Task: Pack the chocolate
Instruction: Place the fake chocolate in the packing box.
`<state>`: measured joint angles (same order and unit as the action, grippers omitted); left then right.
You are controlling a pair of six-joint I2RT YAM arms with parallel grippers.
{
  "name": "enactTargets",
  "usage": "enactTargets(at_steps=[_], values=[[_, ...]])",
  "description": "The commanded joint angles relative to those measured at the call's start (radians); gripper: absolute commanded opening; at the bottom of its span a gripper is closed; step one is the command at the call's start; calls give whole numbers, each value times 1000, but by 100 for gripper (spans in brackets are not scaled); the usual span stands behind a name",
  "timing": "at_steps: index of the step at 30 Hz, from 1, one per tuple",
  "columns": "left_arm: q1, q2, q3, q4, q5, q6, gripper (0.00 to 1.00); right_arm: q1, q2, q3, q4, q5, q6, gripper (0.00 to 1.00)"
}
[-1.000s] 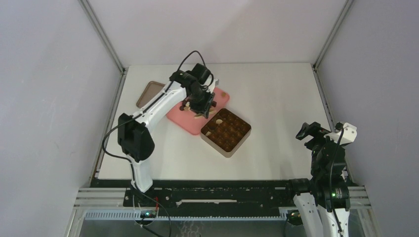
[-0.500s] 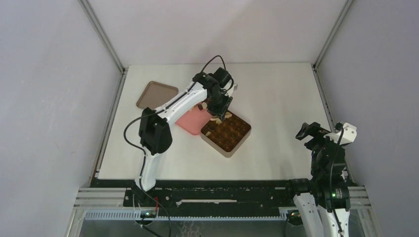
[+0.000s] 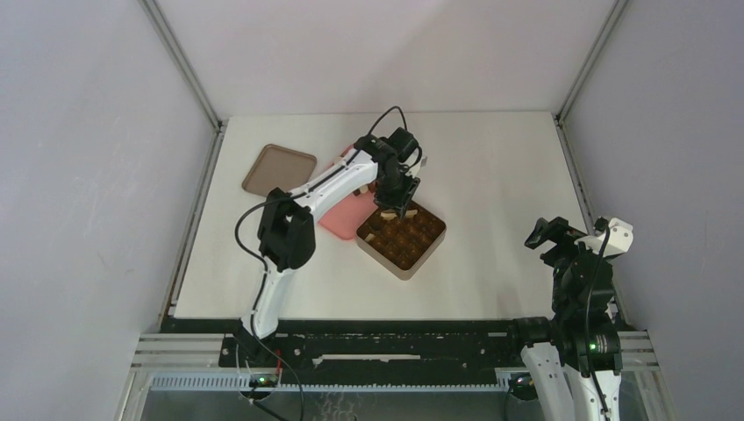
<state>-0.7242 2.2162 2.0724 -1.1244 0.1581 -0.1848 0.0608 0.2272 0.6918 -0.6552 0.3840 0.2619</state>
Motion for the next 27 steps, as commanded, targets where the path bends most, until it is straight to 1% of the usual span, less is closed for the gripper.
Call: enactTargets(at_steps=[1, 8, 15, 22, 27], values=[[-10, -1, 69, 31, 11, -15, 46, 7, -5, -3, 31, 12, -24, 95], [-10, -34, 65, 20, -7, -8, 46, 8, -3, -3, 32, 12, -24, 95], [6, -138, 16, -12, -37, 8, 43, 8, -3, -3, 32, 12, -24, 95], [74, -266, -106, -21, -72, 22, 43, 10, -6, -3, 33, 15, -26, 95], [148, -309, -166, -34, -98, 34, 43, 10, -8, -6, 36, 15, -27, 95]])
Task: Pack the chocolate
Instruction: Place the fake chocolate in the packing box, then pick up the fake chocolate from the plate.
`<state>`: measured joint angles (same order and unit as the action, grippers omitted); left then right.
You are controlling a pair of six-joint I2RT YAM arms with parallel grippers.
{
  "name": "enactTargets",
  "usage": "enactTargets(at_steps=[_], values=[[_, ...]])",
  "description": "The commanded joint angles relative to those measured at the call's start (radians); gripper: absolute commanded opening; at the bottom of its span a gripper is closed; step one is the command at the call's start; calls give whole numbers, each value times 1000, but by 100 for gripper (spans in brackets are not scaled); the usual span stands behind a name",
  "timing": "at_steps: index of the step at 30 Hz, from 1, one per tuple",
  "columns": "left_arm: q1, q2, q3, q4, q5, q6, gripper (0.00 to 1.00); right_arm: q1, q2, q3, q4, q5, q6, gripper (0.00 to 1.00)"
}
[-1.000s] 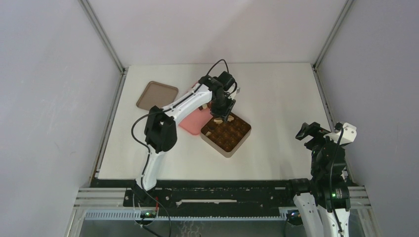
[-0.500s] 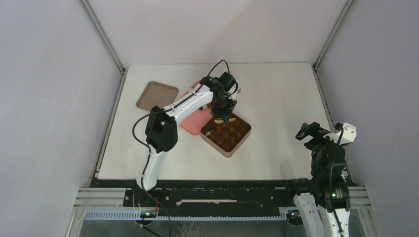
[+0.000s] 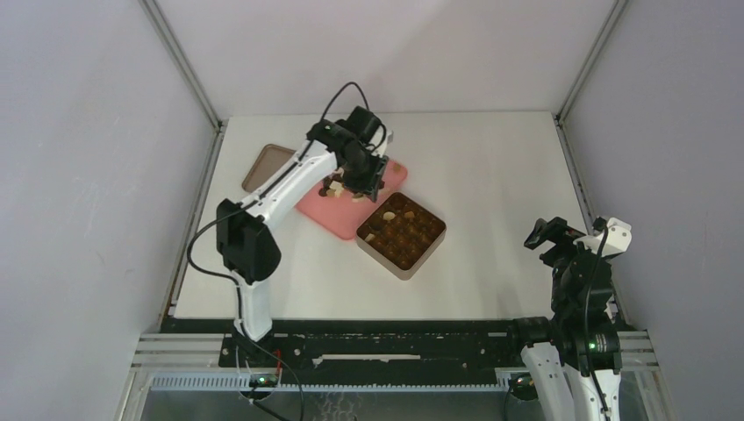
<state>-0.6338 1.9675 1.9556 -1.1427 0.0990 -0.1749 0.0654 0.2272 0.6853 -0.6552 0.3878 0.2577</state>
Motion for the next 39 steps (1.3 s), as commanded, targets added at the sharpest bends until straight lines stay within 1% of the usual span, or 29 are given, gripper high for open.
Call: enactTargets(at_steps=[1, 4, 11, 22, 26, 29, 32, 39], values=[[74, -64, -58, -17, -42, 26, 43, 5, -9, 0, 36, 11, -23, 95], [122, -64, -85, -10, -45, 25, 43, 6, -9, 0, 36, 11, -23, 95], [204, 21, -86, 19, -41, -1, 43, 7, -6, 0, 35, 11, -23, 95], [236, 211, 66, 71, 3, -81, 43, 9, -5, 0, 32, 14, -23, 95], [247, 249, 84, 103, 16, -114, 42, 10, -5, 0, 31, 18, -23, 95], [256, 278, 100, 98, 7, -124, 42, 11, -3, 0, 30, 17, -23, 95], [256, 273, 79, 85, -15, -115, 41, 13, -1, 0, 29, 17, -23, 95], [256, 195, -46, 86, -38, -83, 39, 12, 1, 0, 33, 17, -23, 95]])
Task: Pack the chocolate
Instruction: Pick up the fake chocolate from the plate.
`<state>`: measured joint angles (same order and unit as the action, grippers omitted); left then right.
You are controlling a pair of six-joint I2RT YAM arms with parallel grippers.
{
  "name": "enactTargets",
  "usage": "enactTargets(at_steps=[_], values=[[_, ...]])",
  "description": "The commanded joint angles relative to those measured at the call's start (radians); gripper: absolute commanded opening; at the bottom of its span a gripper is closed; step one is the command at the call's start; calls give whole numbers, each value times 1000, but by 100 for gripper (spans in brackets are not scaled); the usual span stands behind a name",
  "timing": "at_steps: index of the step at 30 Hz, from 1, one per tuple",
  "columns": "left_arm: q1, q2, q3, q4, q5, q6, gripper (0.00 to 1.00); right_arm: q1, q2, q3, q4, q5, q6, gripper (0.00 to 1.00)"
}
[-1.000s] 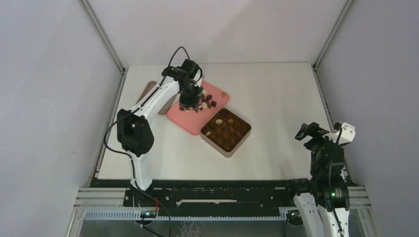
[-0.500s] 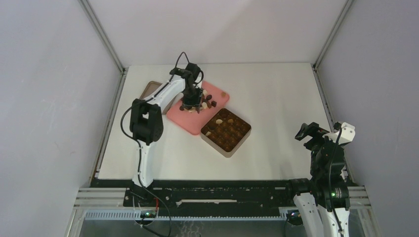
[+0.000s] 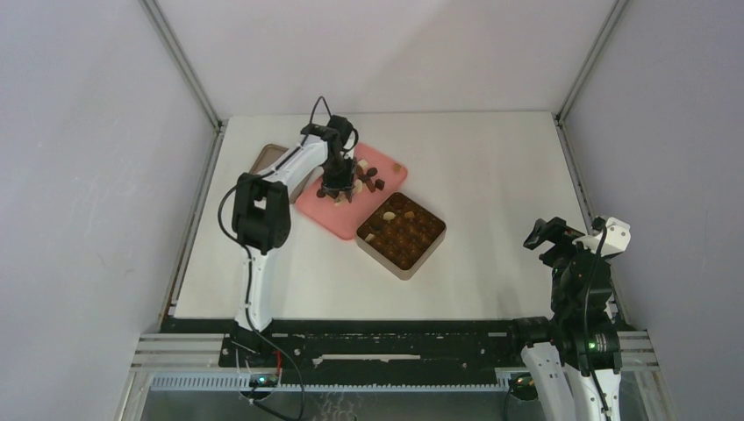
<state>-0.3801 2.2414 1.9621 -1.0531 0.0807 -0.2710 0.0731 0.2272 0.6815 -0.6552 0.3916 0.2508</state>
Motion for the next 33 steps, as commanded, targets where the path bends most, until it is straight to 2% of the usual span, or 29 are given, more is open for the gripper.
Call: enactTargets(at_steps=[1, 4, 10, 23, 33], values=[[3, -87, -63, -5, -19, 17, 39, 5, 1, 4, 32, 14, -16, 95], [3, -100, -79, -9, -23, 26, 37, 5, 1, 4, 32, 14, -16, 95], [3, -116, -85, -18, -31, 39, 28, 5, -3, 4, 32, 14, -16, 95], [3, -239, -148, -57, -26, 86, 14, 7, -12, 4, 31, 15, -14, 95], [-31, -387, -239, -64, 62, 116, 11, 7, -15, 4, 31, 15, -15, 95]])
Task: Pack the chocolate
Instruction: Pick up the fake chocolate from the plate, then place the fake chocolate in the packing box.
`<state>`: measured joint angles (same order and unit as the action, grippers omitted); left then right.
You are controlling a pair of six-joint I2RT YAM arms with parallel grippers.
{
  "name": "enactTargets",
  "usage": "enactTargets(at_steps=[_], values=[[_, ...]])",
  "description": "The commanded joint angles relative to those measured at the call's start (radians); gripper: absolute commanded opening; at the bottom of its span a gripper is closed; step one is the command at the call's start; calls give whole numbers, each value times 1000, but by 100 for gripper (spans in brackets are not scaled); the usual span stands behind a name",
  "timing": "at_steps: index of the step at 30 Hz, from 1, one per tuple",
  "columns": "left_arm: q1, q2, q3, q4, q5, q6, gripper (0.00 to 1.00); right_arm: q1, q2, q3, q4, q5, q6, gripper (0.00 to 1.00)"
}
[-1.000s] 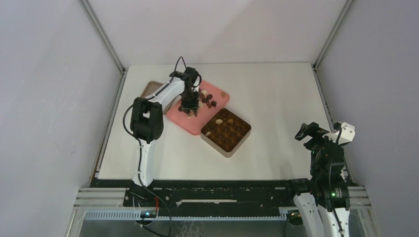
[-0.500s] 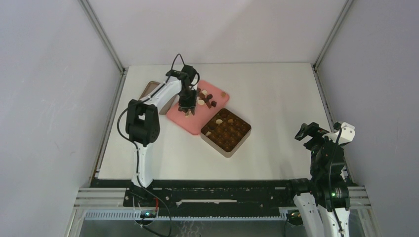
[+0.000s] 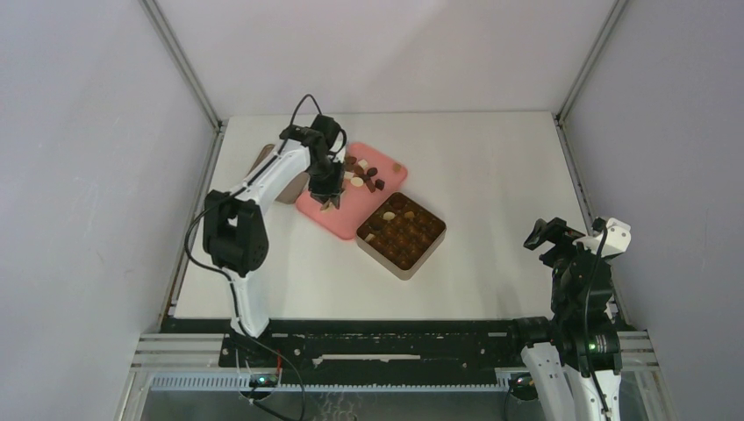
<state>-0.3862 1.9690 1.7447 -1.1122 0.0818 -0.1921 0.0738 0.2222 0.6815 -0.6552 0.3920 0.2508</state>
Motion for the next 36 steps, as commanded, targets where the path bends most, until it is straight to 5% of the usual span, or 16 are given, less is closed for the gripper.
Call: enactTargets(at_steps=[1, 21, 36], values=[[-33, -128, -28, -5, 68, 37, 11, 6, -10, 4, 31, 15, -15, 95], [-306, -129, 5, 13, 169, 12, 13, 7, -14, 4, 31, 16, -15, 95], [-342, 50, 141, 9, 136, 10, 19, 7, -9, 4, 30, 16, -15, 95]])
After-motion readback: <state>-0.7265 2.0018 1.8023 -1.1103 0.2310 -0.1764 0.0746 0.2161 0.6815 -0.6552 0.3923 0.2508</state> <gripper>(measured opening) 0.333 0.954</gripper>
